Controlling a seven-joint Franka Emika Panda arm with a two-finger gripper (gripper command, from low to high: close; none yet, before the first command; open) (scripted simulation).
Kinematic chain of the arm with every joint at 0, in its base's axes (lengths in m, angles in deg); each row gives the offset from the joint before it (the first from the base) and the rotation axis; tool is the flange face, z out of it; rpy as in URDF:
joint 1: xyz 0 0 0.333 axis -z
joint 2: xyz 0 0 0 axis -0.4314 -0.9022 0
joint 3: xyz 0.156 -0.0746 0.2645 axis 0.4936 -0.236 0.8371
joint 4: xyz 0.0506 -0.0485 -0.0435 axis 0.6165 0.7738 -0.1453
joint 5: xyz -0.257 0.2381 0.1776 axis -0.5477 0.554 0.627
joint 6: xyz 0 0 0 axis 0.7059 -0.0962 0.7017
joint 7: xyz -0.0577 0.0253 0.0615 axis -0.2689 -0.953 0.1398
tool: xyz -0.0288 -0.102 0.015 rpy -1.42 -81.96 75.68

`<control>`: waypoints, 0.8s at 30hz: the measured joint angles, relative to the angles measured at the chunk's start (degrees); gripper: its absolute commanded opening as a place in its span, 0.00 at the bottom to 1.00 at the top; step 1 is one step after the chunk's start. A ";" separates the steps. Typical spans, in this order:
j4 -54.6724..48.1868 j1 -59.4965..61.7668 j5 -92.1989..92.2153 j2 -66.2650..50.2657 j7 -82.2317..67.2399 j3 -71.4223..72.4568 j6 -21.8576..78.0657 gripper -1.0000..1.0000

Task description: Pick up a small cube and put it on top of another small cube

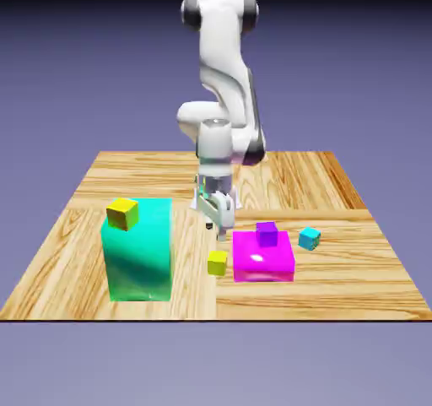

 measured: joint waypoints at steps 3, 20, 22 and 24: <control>0.29 1.23 0.52 -2.49 7.48 1.26 0.71 0.50; -2.29 -4.25 -9.30 -23.43 26.99 -6.81 -11.97 0.00; -1.55 -2.43 -6.69 -19.28 25.14 -4.34 -8.62 0.00; -0.80 -0.60 -4.08 -15.13 23.30 -1.87 -5.25 0.00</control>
